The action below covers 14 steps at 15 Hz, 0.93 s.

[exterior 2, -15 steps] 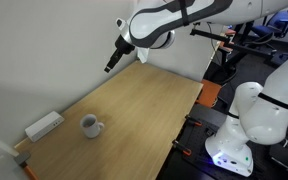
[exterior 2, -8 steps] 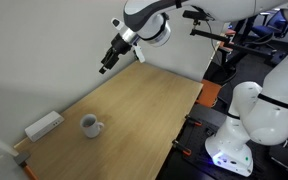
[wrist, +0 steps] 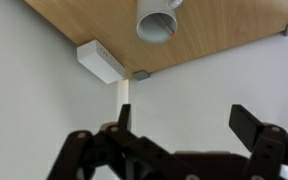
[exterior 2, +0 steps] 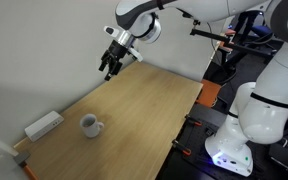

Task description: Remove the pen from the mug cup

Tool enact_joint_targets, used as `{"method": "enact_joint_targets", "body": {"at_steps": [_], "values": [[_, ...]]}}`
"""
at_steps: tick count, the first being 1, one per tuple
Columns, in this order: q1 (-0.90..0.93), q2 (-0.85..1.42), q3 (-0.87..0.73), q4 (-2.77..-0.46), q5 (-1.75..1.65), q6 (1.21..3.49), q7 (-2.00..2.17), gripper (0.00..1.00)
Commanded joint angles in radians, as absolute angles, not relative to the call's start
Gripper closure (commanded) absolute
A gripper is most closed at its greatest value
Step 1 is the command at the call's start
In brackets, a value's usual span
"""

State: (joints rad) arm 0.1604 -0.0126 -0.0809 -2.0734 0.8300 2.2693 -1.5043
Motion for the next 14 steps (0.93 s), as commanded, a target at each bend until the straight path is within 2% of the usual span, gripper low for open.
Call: {"method": "enact_joint_targets", "body": {"at_steps": [1, 8, 14], "values": [[0.107, -0.002, -0.028, -2.065, 0.827, 2.265, -1.505, 0.00], [0.093, 0.023, -0.007, -2.048, 0.850, 2.241, -1.557, 0.00], [0.074, 0.110, 0.027, -1.969, 0.952, 2.096, -1.798, 0.00]]}}
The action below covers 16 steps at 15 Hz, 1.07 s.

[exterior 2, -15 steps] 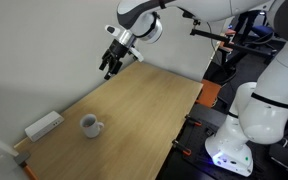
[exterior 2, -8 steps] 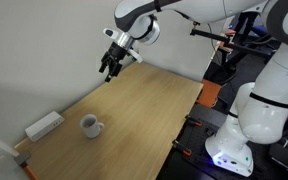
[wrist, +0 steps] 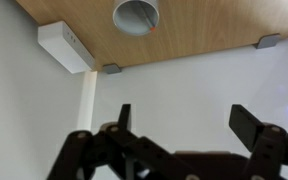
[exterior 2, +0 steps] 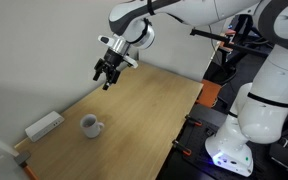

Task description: Remove the pen from the mug cup

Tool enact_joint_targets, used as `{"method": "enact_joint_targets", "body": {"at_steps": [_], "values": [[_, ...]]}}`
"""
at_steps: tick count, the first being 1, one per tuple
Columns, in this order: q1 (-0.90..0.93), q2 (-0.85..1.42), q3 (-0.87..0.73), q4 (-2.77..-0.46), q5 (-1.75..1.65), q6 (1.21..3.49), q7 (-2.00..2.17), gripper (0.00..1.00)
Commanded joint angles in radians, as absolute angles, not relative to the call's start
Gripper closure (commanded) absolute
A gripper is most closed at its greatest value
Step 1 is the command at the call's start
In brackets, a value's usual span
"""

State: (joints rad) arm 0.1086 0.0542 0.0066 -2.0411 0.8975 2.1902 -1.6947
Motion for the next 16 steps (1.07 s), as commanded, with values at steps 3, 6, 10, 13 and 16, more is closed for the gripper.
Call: {"method": "enact_joint_targets", "body": {"at_steps": [3, 6, 10, 13, 16], "values": [[0.058, 0.160, 0.032, -1.913, 0.965, 2.006, -1.846, 0.00], [0.055, 0.204, 0.039, -1.871, 0.956, 2.014, -1.863, 0.00], [0.067, 0.253, 0.054, -1.840, 0.950, 2.118, -1.876, 0.00], [0.069, 0.289, 0.071, -1.822, 0.936, 2.195, -1.881, 0.00], [0.070, 0.325, 0.083, -1.802, 0.893, 2.226, -1.862, 0.00]]}}
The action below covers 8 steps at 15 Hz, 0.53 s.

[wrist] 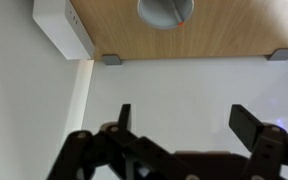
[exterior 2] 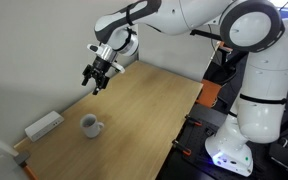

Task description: Remove the pen from the mug cup

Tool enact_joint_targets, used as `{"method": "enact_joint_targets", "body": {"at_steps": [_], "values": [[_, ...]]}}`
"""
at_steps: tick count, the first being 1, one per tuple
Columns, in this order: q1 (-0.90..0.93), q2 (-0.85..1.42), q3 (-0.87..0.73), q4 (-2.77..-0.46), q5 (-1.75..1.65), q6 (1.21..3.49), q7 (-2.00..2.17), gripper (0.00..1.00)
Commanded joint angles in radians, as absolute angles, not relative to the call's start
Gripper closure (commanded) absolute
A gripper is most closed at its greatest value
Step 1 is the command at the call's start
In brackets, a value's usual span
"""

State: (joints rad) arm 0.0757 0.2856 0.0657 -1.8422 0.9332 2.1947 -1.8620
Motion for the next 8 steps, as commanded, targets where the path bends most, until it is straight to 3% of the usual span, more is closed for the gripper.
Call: {"method": "enact_joint_targets", "body": {"at_steps": [1, 8], "values": [[0.068, 0.336, 0.086, -1.795, 0.874, 2.216, -1.856, 0.00], [0.059, 0.405, 0.109, -1.751, 0.764, 2.181, -1.830, 0.00]]}}
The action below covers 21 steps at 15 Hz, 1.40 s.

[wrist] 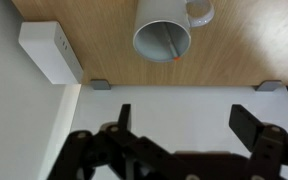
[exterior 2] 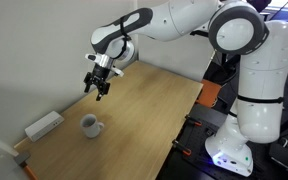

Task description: Remove the pen from the mug cup

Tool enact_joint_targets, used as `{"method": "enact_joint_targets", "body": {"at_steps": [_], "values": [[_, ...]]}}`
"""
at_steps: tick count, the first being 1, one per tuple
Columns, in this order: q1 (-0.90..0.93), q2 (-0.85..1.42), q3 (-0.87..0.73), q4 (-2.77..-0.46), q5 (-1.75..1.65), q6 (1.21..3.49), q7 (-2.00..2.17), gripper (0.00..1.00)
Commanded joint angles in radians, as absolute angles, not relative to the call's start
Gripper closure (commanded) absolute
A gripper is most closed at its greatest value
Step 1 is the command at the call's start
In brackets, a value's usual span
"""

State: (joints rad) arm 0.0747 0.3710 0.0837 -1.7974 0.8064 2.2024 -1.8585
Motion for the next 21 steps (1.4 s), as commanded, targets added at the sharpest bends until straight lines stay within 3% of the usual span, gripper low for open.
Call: {"method": "enact_joint_targets", "body": {"at_steps": [1, 8, 21], "values": [[0.057, 0.415, 0.114, -1.744, 0.755, 2.171, -1.827, 0.00], [0.048, 0.417, 0.126, -1.760, 0.738, 2.143, -1.831, 0.00], [0.035, 0.604, 0.209, -1.552, 0.615, 1.963, -2.014, 0.00]]}}
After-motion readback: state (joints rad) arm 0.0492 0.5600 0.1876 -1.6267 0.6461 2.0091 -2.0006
